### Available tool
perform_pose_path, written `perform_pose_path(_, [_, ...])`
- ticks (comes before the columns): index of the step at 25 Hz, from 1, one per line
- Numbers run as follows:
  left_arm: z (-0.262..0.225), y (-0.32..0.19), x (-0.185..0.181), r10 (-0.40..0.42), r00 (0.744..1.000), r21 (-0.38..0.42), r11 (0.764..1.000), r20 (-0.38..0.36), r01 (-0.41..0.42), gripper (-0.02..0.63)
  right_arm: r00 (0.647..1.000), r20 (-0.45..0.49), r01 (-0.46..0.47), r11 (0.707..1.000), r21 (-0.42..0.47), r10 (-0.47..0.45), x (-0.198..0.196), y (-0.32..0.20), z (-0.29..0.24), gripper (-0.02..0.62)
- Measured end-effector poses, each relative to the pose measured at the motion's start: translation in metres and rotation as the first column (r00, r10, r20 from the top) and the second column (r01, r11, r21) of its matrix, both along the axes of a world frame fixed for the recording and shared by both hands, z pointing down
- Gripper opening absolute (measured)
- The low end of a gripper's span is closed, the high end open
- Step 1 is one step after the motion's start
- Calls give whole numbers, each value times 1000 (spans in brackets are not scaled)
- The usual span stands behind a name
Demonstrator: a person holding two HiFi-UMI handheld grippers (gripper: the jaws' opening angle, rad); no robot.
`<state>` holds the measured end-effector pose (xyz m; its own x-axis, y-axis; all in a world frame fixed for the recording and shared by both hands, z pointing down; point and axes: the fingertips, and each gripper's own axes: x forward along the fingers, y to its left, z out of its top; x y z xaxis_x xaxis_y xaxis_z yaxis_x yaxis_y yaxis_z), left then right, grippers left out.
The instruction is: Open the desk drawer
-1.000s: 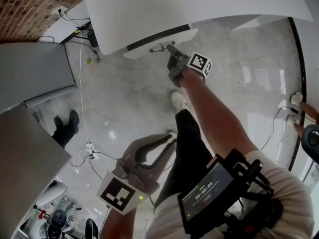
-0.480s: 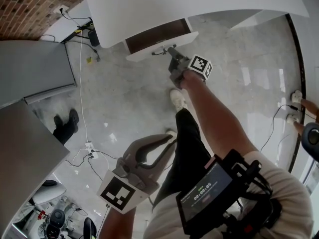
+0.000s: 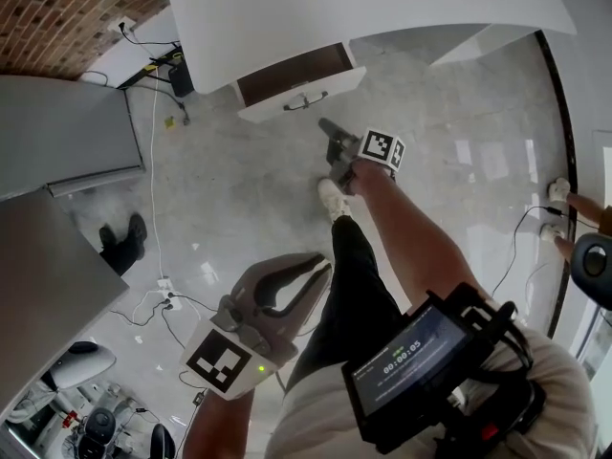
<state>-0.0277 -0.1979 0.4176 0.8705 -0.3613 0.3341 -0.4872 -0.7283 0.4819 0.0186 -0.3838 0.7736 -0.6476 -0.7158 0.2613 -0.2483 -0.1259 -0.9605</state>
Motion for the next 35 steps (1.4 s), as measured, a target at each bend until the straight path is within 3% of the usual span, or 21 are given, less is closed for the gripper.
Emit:
perform_pose_path(9, [-42, 37, 3, 26, 998, 79, 997, -54, -22, 40, 983, -87, 169, 982, 88, -161, -6, 66, -79, 46])
perform_pose_path(14, [-67, 73, -9, 11, 996, 87, 996, -91, -3, 40, 946, -173, 305, 935, 182, -275, -23, 108, -150, 29])
perform_pose_path(20, [-93, 110, -33, -43, 990, 69, 996, -131, 52, 35, 906, -269, 401, 865, 302, -326, -38, 148, -239, 3])
perform_pose_path(23, [-102, 126, -45, -54, 993, 74, 995, -107, 62, 23, 886, -310, 446, 813, 375, -344, -49, 169, -291, 3])
perform_pose_path(35, [-117, 200, -67, -57, 996, 156, 986, -64, 67, 6, 744, -573, 659, 524, 540, -345, -88, 287, -414, 3])
